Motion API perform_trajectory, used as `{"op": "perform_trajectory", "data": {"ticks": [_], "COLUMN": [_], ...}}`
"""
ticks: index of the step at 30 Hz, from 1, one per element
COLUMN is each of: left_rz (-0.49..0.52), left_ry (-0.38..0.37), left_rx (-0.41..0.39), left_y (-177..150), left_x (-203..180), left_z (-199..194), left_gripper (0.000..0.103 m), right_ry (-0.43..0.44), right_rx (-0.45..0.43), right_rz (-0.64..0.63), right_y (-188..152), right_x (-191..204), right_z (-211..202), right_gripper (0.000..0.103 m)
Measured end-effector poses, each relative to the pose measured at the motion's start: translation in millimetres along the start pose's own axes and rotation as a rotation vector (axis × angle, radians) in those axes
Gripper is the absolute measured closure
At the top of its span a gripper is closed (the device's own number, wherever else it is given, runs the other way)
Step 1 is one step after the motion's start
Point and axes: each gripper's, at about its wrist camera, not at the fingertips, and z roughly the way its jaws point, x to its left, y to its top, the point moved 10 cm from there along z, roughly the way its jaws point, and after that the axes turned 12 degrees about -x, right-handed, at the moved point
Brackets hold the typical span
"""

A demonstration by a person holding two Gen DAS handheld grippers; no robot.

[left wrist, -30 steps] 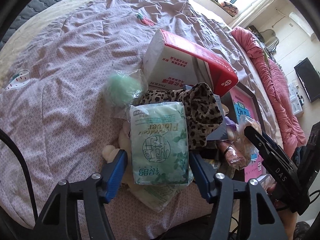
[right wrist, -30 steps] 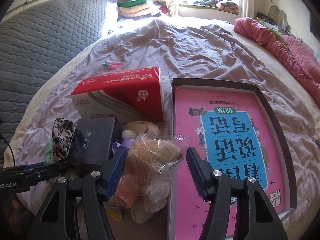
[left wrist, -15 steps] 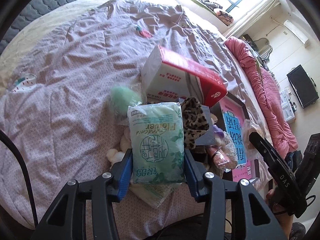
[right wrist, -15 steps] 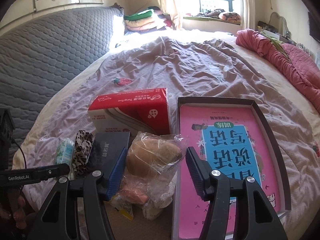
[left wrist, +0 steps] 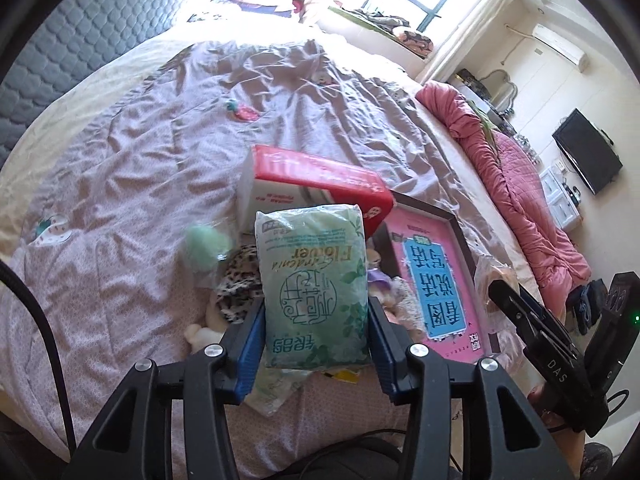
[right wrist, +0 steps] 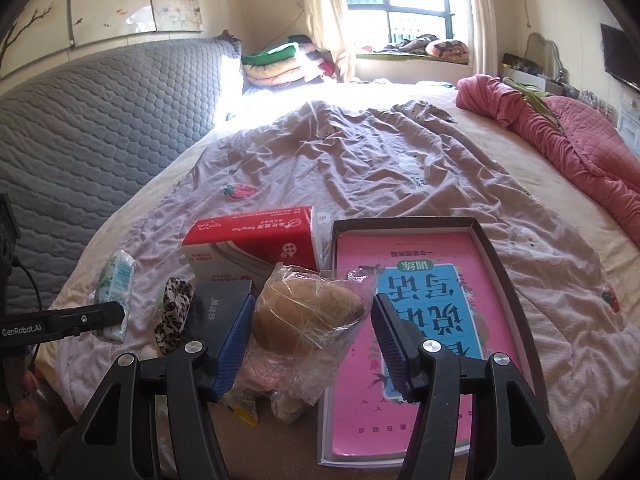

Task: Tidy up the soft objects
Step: 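Carry the tissue pack with the left gripper onto the pink book tray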

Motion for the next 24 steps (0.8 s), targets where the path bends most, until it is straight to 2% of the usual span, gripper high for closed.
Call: {"op": "perform_trajectory", "data": {"ticks": [13, 24], "left_rz": [0.174, 0.338], "left_ry": [-0.086, -0.130], "left_rx": [0.038, 0.147], "left_y": [-9, -45], "left_x": [-99, -169], "left_z": [36, 83], "left_gripper": [0.055, 0.055], "right_ry": [-0.153, -0.233], "right_rx": [-0.038, 0.042], "right_rz": [0.084, 0.086], "right_y": [7, -26], "right_x": [-84, -129], "right_z": [-26, -18], "right_gripper": [0.041, 0.041]}}
